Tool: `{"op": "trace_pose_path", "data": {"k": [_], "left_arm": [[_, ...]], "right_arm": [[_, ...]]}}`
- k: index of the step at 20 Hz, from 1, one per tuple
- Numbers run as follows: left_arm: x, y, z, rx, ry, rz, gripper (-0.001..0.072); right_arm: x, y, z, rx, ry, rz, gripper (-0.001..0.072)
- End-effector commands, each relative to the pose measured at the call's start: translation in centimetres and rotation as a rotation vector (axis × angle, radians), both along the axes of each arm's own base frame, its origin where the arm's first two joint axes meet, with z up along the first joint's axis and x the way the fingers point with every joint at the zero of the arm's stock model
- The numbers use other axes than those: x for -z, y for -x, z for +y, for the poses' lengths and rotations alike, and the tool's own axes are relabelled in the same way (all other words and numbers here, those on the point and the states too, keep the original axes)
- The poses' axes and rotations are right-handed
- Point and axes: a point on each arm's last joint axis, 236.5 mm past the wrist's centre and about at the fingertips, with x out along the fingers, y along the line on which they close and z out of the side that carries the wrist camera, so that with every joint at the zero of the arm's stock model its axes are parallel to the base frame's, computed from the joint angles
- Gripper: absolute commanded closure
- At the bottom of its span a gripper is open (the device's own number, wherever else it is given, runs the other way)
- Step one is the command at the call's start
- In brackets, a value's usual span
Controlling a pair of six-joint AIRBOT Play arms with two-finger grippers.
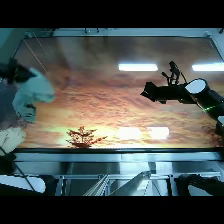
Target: Fold the shirts.
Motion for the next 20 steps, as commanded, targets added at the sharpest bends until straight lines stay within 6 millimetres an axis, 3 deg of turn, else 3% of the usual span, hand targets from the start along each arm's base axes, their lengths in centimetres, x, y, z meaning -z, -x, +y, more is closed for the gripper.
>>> {"op": "trace_pose_path", "data": {"k": [1, 3, 5, 6, 8, 9, 10, 12, 14, 15, 16, 17, 19, 20], "left_arm": [[-9.7, 3.8, -16.4, 0.416, 0.117, -0.267, 0.0685], [-11.3, 6.6, -22.7, 0.552, 0.132, -0.32, 0.0685], [-11.2, 9.4, -27.6, 0.663, 0.153, -0.334, 0.0684], [-9.9, 10.6, -29.4, 0.704, 0.148, -0.305, 0.0684], [-5.1, 10.1, -31.5, 0.682, 0.022, -0.271, 0.0679], [-2.2, 9.0, -31.7, 0.648, -0.077, -0.277, 0.0584], [0.5, 7.7, -31.5, 0.612, -0.18, -0.293, 0.0397], [3.9, 6.2, -30.8, 0.577, -0.299, -0.311, 0.0393], [4.8, 5.9, -29.9, 0.568, -0.317, -0.291, 0.0391], [4.6, 5.8, -29.2, 0.567, -0.322, -0.282, 0.0319], [4.1, 5.4, -28.0, 0.551, -0.323, -0.264, -0.0013], [3.7, 4.7, -26.7, 0.521, -0.325, -0.25, -0.0013], [4.0, 2.6, -23.1, 0.43, -0.331, -0.211, -0.0013], [5.0, 1.6, -21.2, 0.371, -0.331, -0.179, -0.0013]], "right_arm": [[-0.4, -1.3, -3.5, 0.072, 0.004, -0.012, 0.0688], [-0.8, -1.2, -6.2, 0.103, 0.002, -0.002, 0.0688], [-1.2, -0.8, -8.4, 0.104, 0.011, -0.002, 0.0688], [-1.2, -0.5, -9.3, 0.106, 0.009, 0.007, 0.0688], [-1.0, 0.0, -10.6, 0.117, 0.0, 0.034, 0.0687], [-1.0, 0.1, -11.1, 0.119, 0.002, 0.036, 0.0687], [-0.9, 0.3, -11.7, 0.122, -0.001, 0.043, 0.0687], [-0.8, 0.9, -12.6, 0.117, -0.008, 0.063, 0.0687], [-0.8, 2.0, -12.8, 0.075, -0.012, 0.081, 0.0686], [-0.9, 2.7, -12.4, 0.039, -0.017, 0.092, 0.0632], [-1.0, 3.4, -11.8, 0.005, -0.021, 0.1, 0.0418], [-1.0, 4.1, -11.3, -0.022, -0.032, 0.12, 0.0273], [-0.7, 5.1, -10.0, -0.058, -0.046, 0.157, 0.0268], [0.0, 5.4, -9.4, -0.048, -0.054, 0.182, 0.0213]]}}
